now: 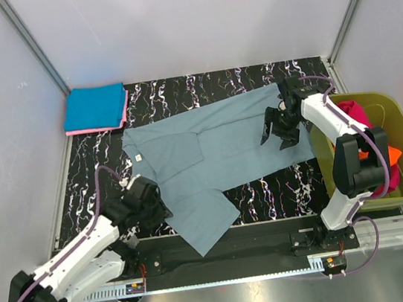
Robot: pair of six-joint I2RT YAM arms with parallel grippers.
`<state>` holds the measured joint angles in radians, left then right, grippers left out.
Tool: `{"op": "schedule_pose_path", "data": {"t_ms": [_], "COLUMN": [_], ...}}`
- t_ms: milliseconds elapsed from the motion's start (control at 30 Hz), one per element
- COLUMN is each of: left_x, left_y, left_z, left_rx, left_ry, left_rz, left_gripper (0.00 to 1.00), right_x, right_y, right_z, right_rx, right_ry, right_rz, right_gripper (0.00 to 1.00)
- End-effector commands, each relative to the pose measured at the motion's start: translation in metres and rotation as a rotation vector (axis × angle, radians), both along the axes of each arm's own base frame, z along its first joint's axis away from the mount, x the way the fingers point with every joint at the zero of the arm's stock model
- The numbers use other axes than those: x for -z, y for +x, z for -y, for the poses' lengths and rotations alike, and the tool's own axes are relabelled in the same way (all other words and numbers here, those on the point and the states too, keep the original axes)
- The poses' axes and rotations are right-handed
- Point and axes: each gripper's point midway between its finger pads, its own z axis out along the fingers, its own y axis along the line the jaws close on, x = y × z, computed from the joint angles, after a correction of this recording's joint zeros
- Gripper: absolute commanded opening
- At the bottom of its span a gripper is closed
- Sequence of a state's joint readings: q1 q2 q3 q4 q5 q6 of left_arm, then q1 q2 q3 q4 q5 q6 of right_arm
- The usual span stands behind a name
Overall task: Fold and stack the t-shirts
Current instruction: Fold the tshirt
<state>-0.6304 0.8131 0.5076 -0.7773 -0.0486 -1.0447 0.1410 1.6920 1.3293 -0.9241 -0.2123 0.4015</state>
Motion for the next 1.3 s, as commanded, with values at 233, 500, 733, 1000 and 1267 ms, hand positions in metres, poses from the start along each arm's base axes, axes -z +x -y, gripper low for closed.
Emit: {"op": "schedule_pose_path", "data": {"t_ms": [233,500,733,1000,1267], "left_x": [0.026,0.039,0.048,0.061,0.055], "left_y": [-0.010,-0.012,-0.008,-0.012,-0.007], "left_z": [0.001,-0.001,-0.001,-0.002,-0.002], "left_rx": [-0.106,-0.149,-0.201,-0.221,-0.222], "left_ry": [0.034,0.060,0.050,0.063,0.043], "left_rz": [-0.083,-0.118,-0.117,-0.148,-0.101], "left_gripper": [0.42,0.42,0.41,0.34,0.02], "right_x": [-0.011,-0.012,-0.008,-0.005,-0.004], "right_y": [-0.003,-0.006,-0.007,-0.009,-0.012], "right_z": [-0.004,-0.004,-0.003,-0.003,-0.002], "right_rx": [-0.013,-0.017,-0.021,-0.026,-0.020], "right_ry": [0.039,0.038,0.038,0.035,0.029], "right_rz": [0.050,0.057,0.054,0.049,0.044], "right_gripper": [0.75,0.75,0.75,0.75,0.75]}}
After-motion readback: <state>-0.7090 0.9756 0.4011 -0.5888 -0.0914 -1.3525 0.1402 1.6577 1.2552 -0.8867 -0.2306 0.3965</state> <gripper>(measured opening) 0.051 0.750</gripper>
